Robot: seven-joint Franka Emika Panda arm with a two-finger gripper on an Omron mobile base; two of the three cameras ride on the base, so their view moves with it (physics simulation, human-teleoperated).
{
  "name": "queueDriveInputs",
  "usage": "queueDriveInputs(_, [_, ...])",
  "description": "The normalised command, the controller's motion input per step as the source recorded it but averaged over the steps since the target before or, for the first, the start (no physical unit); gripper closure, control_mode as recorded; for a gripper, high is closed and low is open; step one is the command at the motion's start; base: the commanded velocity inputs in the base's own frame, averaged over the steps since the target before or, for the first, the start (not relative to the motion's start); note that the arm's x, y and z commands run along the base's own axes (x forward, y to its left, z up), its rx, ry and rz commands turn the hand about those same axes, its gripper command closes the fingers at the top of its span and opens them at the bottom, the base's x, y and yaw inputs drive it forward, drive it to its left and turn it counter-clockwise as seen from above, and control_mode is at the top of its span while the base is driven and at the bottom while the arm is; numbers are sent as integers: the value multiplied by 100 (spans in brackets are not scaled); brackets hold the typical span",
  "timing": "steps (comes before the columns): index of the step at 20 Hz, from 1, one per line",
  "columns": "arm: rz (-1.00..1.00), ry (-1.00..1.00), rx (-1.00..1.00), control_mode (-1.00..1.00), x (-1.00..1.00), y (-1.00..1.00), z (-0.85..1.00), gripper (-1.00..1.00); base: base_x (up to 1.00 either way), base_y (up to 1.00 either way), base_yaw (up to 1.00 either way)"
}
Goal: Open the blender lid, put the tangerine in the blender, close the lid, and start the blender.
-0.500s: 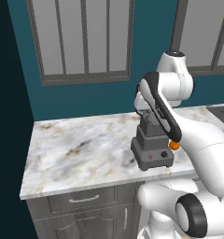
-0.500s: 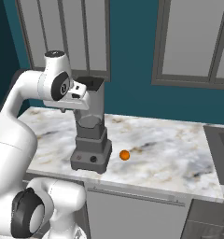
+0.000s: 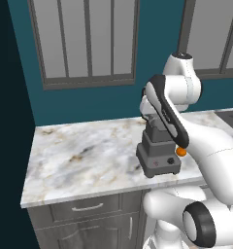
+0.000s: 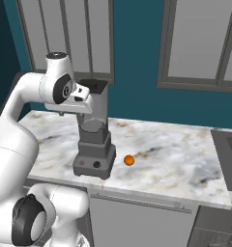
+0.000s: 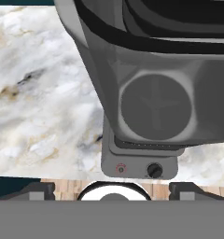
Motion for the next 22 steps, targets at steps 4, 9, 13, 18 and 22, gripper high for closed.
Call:
queueDriveInputs(4, [0, 0, 0, -100, 0, 0, 0, -100, 0, 0, 0])
queueDriveInputs(9, [0, 0, 0, -100, 0, 0, 0, -100, 0, 0, 0])
queueDriveInputs(13, [0, 0, 0, -100, 0, 0, 0, -100, 0, 0, 0])
queueDriveInputs(18, [0, 0, 0, -100, 18, -20, -6, -100, 0, 0, 0])
queueDriveInputs(22, [-4, 2, -2, -100, 47, -21, -4, -100, 0, 0, 0])
